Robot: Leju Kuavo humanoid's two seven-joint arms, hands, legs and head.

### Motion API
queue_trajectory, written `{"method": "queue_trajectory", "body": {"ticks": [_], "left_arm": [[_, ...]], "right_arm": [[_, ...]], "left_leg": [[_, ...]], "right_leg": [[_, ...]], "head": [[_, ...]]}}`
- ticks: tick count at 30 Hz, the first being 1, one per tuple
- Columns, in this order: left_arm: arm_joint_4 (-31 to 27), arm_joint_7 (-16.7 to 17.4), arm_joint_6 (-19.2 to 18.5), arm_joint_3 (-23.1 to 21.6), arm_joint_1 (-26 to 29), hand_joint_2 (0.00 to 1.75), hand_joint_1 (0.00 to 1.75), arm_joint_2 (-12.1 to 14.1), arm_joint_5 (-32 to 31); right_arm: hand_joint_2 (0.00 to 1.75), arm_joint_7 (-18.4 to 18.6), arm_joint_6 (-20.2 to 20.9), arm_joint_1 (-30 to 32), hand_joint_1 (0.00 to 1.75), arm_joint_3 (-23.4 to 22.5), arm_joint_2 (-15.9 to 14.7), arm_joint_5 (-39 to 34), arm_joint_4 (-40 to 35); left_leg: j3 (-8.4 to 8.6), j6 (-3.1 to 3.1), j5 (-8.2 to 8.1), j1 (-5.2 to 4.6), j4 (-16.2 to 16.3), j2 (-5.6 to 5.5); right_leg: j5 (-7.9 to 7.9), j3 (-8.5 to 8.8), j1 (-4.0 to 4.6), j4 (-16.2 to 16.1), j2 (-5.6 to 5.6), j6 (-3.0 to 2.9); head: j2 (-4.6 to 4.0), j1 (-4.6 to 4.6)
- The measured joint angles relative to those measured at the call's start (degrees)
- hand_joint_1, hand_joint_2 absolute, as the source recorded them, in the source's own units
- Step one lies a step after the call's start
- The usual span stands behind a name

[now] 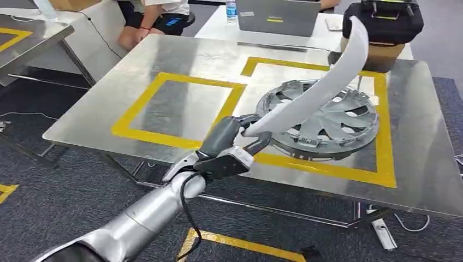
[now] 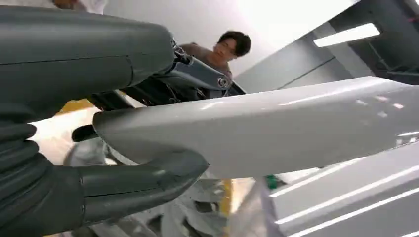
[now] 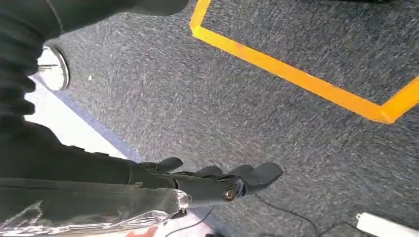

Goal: Take the parts from the cabinet and place them on the table.

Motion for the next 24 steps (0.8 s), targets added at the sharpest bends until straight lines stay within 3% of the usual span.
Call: {"method": "queue_trajectory", "body": {"ticks": [1, 4, 6, 7, 9, 10, 11, 12, 13, 15, 16, 17, 20, 21, 22, 24], "left_arm": [[2.78, 0.99, 0.70, -0.15, -2.04, 1.75, 1.75, -0.20, -1.33], [10.89, 5.16, 5.08, -0.24, -6.29, 1.75, 1.75, -0.29, -6.41], [16.43, 7.25, 6.92, -0.22, -9.02, 1.75, 1.75, -0.22, -9.50], [19.04, 8.25, 7.71, -0.15, -10.58, 1.75, 1.75, -0.15, -10.29], [23.04, 9.95, 9.23, 0.20, -12.55, 1.75, 1.75, 0.31, -11.58], [25.00, 11.48, 11.26, 0.35, -13.04, 1.75, 1.75, 0.63, -12.92], [26.55, 13.05, 13.82, 0.53, -13.36, 1.75, 1.75, 1.09, -14.16], [28.07, 14.41, 16.27, 0.79, -13.76, 1.75, 1.75, 1.63, -15.13], [29.29, 15.77, 18.43, 1.07, -14.28, 1.75, 1.75, 2.20, -16.27], [31.02, 17.83, 21.19, 1.22, -15.44, 1.75, 1.75, 3.30, -18.52], [31.96, 19.40, 22.24, 1.33, -16.25, 1.75, 1.75, 4.10, -19.98], [32.89, 21.05, 22.97, 1.42, -17.01, 1.75, 1.75, 5.03, -21.46], [35.03, 25.33, 23.62, 1.55, -18.02, 1.75, 1.75, 7.89, -25.13], [35.42, 26.12, 23.58, 1.60, -18.27, 1.75, 1.75, 8.85, -25.83], [36.03, 26.90, 23.41, 1.73, -18.78, 1.75, 1.75, 10.27, -26.59], [37.11, 28.24, 22.92, 1.86, -19.44, 1.75, 1.75, 11.78, -27.78]], "right_arm": [[1.75, 0.05, 0.13, -0.23, 0.00, 0.27, 0.00, 0.11, -0.02], [1.75, 0.53, 0.50, -0.52, 0.00, 0.92, 0.00, 0.57, 0.00], [1.75, 0.70, 0.79, -0.59, 0.00, 1.33, 0.00, 0.86, 0.00], [1.75, 0.81, 0.90, -0.75, 0.00, 1.49, 0.00, 0.92, 0.00], [1.75, 0.94, 1.07, -0.94, 0.00, 1.71, 0.00, 0.96, 0.00], [1.75, 0.99, 1.12, -0.92, 0.00, 1.84, 0.00, 0.96, 0.00], [1.75, 1.05, 1.16, -0.85, 0.00, 1.99, 0.00, 0.96, 0.00], [1.75, 1.05, 1.16, -0.77, 0.00, 2.12, 0.00, 0.99, 0.00], [1.75, 1.12, 1.14, -0.78, 0.00, 2.14, -0.02, 1.01, 0.00], [1.75, 1.23, 1.09, -0.80, 0.00, 2.21, -0.02, 1.05, 0.00], [1.75, 1.34, 1.12, -0.88, 0.00, 2.30, 0.00, 1.05, 0.02], [1.75, 1.49, 1.09, -0.97, 0.00, 2.36, -0.02, 1.07, 0.02], [1.75, 1.73, 1.09, -0.84, 0.00, 2.47, -0.04, 1.07, 0.02], [1.75, 1.73, 1.09, -0.80, 0.00, 2.52, -0.04, 1.05, 0.02], [1.75, 1.73, 1.07, -0.85, 0.00, 2.56, -0.09, 1.05, 0.00], [1.75, 1.73, 1.09, -0.83, 0.00, 2.60, -0.11, 1.05, 0.00]], "left_leg": [[1.12, 0.04, -0.60, -0.17, -2.29, 0.05], [0.79, 1.03, -0.72, -0.34, -2.66, -0.08], [0.93, 1.71, -0.33, 0.15, -3.05, -0.10], [0.92, 2.07, -0.34, 0.20, -3.05, -0.14], [0.92, 2.20, -0.39, 0.19, -3.04, -0.13], [0.92, 2.20, -0.40, 0.18, -3.04, -0.10], [0.92, 2.18, -0.42, 0.18, -3.03, -0.08], [0.94, 2.15, -0.44, 0.20, -3.01, -0.10], [1.00, 2.05, -0.50, 0.26, -2.98, -0.18], [1.25, 1.57, -0.80, 0.45, -2.88, -0.36], [1.12, 1.14, -0.93, 0.03, -2.78, -0.52], [0.83, 0.92, -0.86, 0.00, -2.49, -0.59], [1.11, -0.02, -0.69, 0.13, -3.07, -0.46], [0.99, -0.41, -1.17, 0.24, -2.90, -0.39], [0.19, -0.66, -2.34, 0.18, -1.26, -0.31], [-4.07, -0.99, -6.57, 0.20, 7.40, -0.26]], "right_leg": [[-0.09, -0.34, 0.52, 0.33, 0.02, 0.41], [0.31, -0.48, 0.28, -0.21, -0.04, 1.31], [-0.30, -0.91, 0.22, 0.38, -0.09, 1.87], [-2.03, -2.13, 0.20, 2.98, -0.23, 2.14], [-6.13, -6.57, 0.10, 12.40, -0.23, 2.47], [-7.42, -8.69, 0.11, 16.50, -0.23, 2.58], [-7.35, -9.95, 0.10, 18.34, -0.23, 2.62], [-5.92, -9.68, 0.06, 17.24, -0.25, 2.62], [-3.48, -8.13, -0.02, 13.56, -0.26, 2.60], [1.56, -3.26, -0.23, 3.24, -0.32, 2.69], [0.82, -1.71, -0.09, 1.26, -0.17, 2.87], [0.78, -1.64, -0.18, 0.50, 0.01, 2.02], [0.87, -1.96, 0.07, 0.73, 0.34, 0.80], [1.01, -1.82, -0.26, 0.49, 0.30, 0.33], [1.00, -1.83, -0.25, 0.48, 0.32, -0.01], [0.85, -1.81, -0.22, 0.47, 0.20, -0.38]], "head": [[0.00, 0.02], [0.00, 0.20], [0.00, 0.18], [0.02, 0.77], [0.00, 0.99], [0.00, 1.07], [0.00, 1.05], [0.00, 1.07], [0.00, 1.05], [0.00, 1.07], [0.00, 1.09], [0.02, 1.29], [0.00, 1.03], [0.00, 0.98], [0.00, 0.62], [0.00, 0.48]]}}
